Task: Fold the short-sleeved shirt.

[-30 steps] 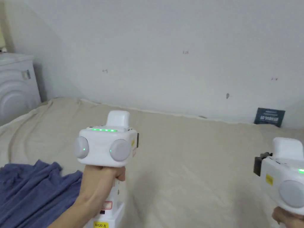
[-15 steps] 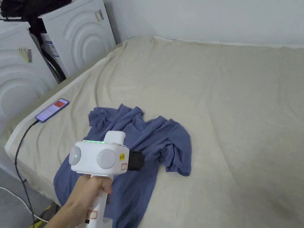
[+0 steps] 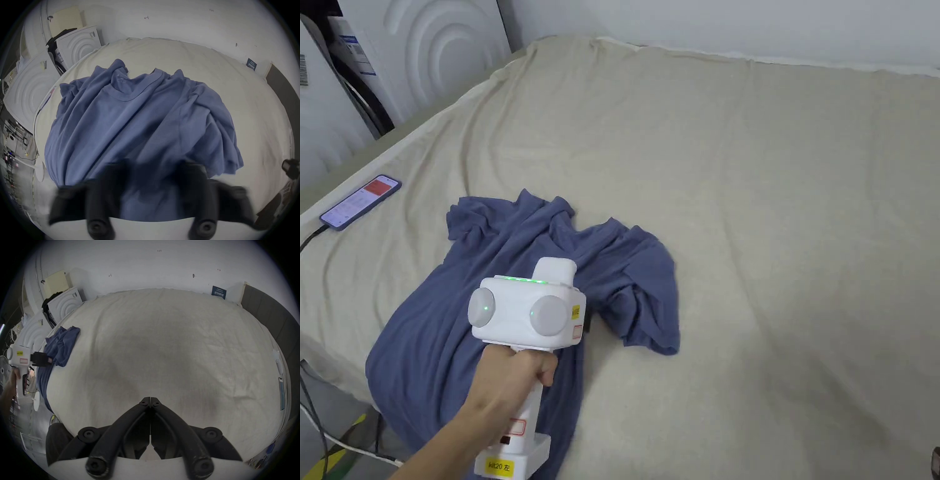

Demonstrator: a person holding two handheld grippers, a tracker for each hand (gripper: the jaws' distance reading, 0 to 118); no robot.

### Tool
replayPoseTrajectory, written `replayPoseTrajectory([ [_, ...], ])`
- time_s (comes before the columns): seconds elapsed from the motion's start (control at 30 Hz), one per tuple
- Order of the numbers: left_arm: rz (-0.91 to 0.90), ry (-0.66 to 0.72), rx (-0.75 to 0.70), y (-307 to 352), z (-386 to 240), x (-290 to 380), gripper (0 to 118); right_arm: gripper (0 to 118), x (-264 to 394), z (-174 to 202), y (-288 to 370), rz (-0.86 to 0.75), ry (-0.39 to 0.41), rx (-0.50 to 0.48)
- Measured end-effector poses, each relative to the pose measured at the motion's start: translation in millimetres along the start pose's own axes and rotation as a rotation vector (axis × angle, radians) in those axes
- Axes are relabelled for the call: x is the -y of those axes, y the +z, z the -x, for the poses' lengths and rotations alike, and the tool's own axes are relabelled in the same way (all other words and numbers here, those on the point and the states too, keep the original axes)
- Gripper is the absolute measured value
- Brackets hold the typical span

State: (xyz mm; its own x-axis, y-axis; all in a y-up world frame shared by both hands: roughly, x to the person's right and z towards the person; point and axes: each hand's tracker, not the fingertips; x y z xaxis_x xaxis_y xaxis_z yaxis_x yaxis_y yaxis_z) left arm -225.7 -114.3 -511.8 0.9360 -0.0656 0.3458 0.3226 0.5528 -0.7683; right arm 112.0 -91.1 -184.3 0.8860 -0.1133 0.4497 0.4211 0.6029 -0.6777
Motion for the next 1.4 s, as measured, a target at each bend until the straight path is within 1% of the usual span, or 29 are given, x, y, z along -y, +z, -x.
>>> replayPoseTrajectory([
  [0.1, 0.033, 0.035, 0.051, -0.9, 7.5, -6.6, 3, 0, 2.1, -0.8, 12.3, -0.022, 0.003, -0.001],
  [0.13, -0.004, 0.020, 0.029, 2.7, 9.3, -10.6, 3, 0, 2.4, -2.8, 15.5, -0.027, 0.004, -0.001],
  [0.2, -0.008, 0.023, 0.050, 16.1, 7.0, -15.6, 3, 0, 4.5, -6.5, 21.3, -0.040, 0.000, 0.005],
  [0.23, -0.009, 0.018, 0.063, 23.4, 3.0, -20.5, 3, 0, 5.9, -10.2, 25.2, -0.048, -0.008, 0.002],
  [0.27, 0.036, 0.032, 0.117, 29.4, -3.1, -22.6, 3, 0, 6.7, -14.1, 28.5, -0.058, -0.020, 0.001],
  [0.4, 0.001, -0.020, 0.162, 59.3, -41.6, -46.4, 3, 0, 10.8, -32.4, 39.3, -0.109, -0.036, 0.016],
  [0.5, -0.047, -0.129, 0.169, 76.1, -99.0, -68.9, 3, 0, 12.1, -56.0, 48.3, -0.158, -0.081, 0.039],
  [0.53, -0.077, -0.159, 0.169, 80.8, -122.6, -77.4, 3, 0, 12.2, -65.7, 52.7, -0.173, -0.094, 0.061],
  [0.6, -0.090, -0.201, 0.223, 89.0, -172.8, -89.1, 3, 0, 13.6, -86.1, 63.4, -0.205, -0.126, 0.104],
  [0.7, -0.116, -0.277, 0.337, 102.1, -260.0, -101.6, 3, 0, 19.3, -119.9, 81.9, -0.242, -0.151, 0.177],
  [0.73, -0.119, -0.278, 0.383, 107.2, -294.6, -104.1, 3, 0, 22.6, -132.4, 87.4, -0.250, -0.151, 0.187],
  [0.77, -0.118, -0.299, 0.449, 114.6, -335.4, -105.6, 3, 0, 26.6, -146.7, 93.1, -0.269, -0.163, 0.217],
  [0.83, -0.131, -0.364, 0.532, 125.7, -400.0, -103.4, 3, 0, 29.3, -166.6, 97.9, -0.263, -0.174, 0.291],
  [0.9, -0.147, -0.428, 0.578, 132.4, -465.7, -96.9, 3, 0, 29.2, -187.1, 98.0, -0.257, -0.189, 0.330],
  [0.93, -0.125, -0.427, 0.610, 132.5, -498.1, -91.8, 3, 0, 27.6, -197.9, 97.4, -0.249, -0.208, 0.358],
  [0.97, -0.105, -0.438, 0.636, 131.5, -523.1, -85.3, 3, 0, 25.6, -207.2, 96.1, -0.250, -0.215, 0.357],
  [1.07, -0.046, -0.467, 0.647, 112.5, -595.0, -61.2, 3, 0, 18.4, -236.8, 86.8, -0.239, -0.264, 0.405],
  [1.17, 0.022, -0.477, 0.598, 82.3, -630.6, -43.1, 3, 0, 15.7, -255.8, 82.0, -0.224, -0.315, 0.408],
  [1.27, 0.084, -0.452, 0.593, 53.9, -631.1, -35.1, 3, 0, 17.8, -260.4, 79.3, -0.218, -0.312, 0.421],
  [1.33, 0.126, -0.431, 0.595, 43.7, -621.4, -35.0, 4, 0, 19.5, -261.0, 77.4, -0.216, -0.307, 0.407],
  [1.37, 0.117, -0.423, 0.583, 43.3, -611.4, -36.6, 22, 0, 19.6, -259.8, 76.1, -0.208, -0.315, 0.386],
  [1.4, 0.082, -0.438, 0.567, 46.4, -601.5, -36.6, 80, 0, 19.6, -257.0, 74.6, -0.199, -0.319, 0.375],
])
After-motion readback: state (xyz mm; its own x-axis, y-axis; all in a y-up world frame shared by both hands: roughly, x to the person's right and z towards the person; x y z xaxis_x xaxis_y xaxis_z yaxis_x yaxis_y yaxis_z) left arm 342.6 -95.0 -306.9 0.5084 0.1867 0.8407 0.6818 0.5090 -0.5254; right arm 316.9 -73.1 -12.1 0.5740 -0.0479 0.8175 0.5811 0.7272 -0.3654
